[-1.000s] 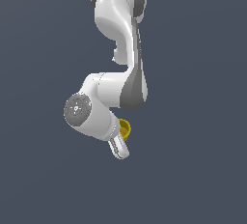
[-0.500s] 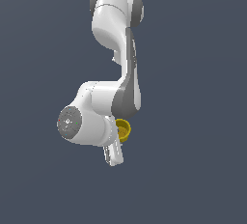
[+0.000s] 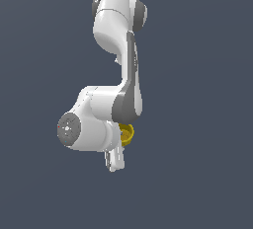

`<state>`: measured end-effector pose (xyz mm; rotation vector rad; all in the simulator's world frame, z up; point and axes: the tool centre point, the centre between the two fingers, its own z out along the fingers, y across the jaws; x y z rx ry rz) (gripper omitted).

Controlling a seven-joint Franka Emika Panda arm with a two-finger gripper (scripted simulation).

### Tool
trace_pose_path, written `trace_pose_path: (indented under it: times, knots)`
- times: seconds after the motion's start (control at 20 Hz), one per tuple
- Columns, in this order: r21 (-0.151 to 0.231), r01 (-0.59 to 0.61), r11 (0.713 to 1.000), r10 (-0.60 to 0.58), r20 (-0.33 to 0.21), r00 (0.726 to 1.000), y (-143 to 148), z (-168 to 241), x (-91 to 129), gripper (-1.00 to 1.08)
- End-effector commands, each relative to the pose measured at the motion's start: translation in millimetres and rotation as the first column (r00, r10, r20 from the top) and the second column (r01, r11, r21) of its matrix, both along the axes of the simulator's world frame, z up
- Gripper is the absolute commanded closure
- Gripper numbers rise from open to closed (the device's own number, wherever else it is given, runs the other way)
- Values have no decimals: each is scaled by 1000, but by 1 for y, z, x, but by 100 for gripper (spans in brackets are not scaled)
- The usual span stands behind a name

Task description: Pick up the object and move it to a goal position.

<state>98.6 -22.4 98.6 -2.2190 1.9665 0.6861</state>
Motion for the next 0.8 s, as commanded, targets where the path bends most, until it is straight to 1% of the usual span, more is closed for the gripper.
trace_pose_path:
  times: [0.0,0.65,0.7,0.75]
  knots:
    - [0,0,1000,0,0,1000,0,0,0,-20]
    - [-1,3,1000,-3,-2,1000,9,-23,-8,-20]
    - [-1,3,1000,-3,-2,1000,9,-23,-8,108]
    - [-1,3,1000,-3,-2,1000,9,-23,-8,108]
